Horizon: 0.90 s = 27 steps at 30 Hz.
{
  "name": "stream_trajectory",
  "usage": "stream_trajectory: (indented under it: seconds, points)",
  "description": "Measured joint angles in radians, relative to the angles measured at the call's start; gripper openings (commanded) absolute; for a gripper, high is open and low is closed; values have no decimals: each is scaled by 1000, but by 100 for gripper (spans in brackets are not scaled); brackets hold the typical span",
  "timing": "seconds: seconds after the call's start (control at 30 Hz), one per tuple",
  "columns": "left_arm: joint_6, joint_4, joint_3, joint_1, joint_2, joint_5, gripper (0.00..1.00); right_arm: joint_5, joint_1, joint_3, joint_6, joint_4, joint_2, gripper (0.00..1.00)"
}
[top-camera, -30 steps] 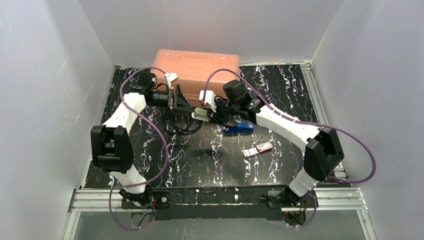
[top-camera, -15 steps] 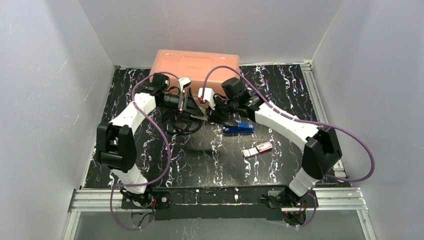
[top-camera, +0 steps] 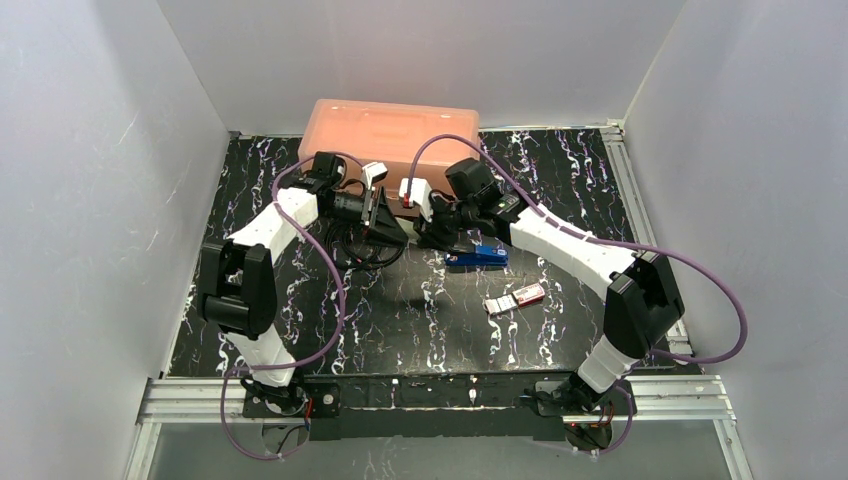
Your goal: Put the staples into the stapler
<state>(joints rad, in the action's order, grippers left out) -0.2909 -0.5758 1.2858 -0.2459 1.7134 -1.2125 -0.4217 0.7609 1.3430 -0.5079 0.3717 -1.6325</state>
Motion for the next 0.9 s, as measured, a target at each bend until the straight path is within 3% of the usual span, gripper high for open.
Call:
stream_trajectory:
  seconds: [0.13,0.17,0.53,0.9]
  points:
    - [27,8,-13,-1,-11,20,92,-14,-2,-12,-15,-8,0,6]
    - [45,7,-16,-1,-19,32,98,-22,-1,-13,-20,-8,0,6]
    - [324,-27,-22,19,-198,274,99,-74,-26,-116,-123,57,43,7]
    - [488,10,-148,48,-381,623,98,63,-27,-225,-275,160,45,10]
